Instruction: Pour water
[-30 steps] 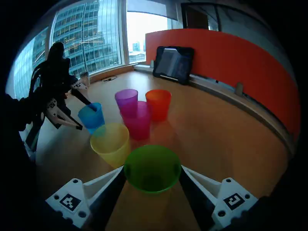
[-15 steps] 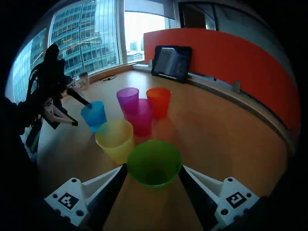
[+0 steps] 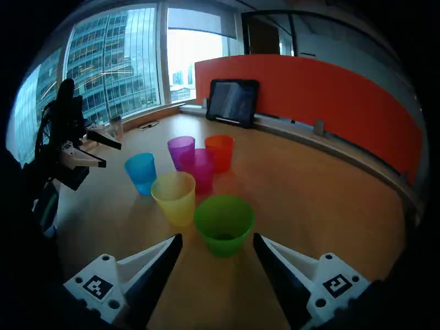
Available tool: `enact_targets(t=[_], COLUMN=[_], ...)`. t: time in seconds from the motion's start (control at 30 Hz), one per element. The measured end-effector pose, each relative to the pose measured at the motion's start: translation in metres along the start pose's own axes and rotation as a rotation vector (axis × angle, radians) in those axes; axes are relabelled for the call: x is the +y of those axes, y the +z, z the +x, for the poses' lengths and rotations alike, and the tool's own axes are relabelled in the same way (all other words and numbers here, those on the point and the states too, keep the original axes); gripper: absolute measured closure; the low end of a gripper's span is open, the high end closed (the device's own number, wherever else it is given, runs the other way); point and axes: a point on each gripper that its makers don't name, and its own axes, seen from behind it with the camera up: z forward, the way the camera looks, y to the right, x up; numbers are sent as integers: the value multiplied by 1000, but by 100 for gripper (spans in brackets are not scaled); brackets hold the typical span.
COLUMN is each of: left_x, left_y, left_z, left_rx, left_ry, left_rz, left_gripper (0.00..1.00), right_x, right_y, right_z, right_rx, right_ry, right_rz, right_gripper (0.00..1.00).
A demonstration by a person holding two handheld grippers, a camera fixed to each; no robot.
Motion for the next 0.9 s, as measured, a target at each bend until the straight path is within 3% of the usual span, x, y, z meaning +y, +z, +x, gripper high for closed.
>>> enact_targets(t=[0.37,0.7,0.9], left_x=[-17,-39,-46], left_y=[-39,-81,-95], left_z=[37,94,113], left_rx=[190,437,541], left_ry=[-32,4,31], left_rz=[149,390,503], left_gripper=[1,1,1], right_x=[5,30,41], right_y=[-34,-56,-65], right_z=[23,67,86], right_rx=[148,336,428], right_ry=[24,12,9], right_rz=[-120,-338,-466], right_gripper=[0,0,0])
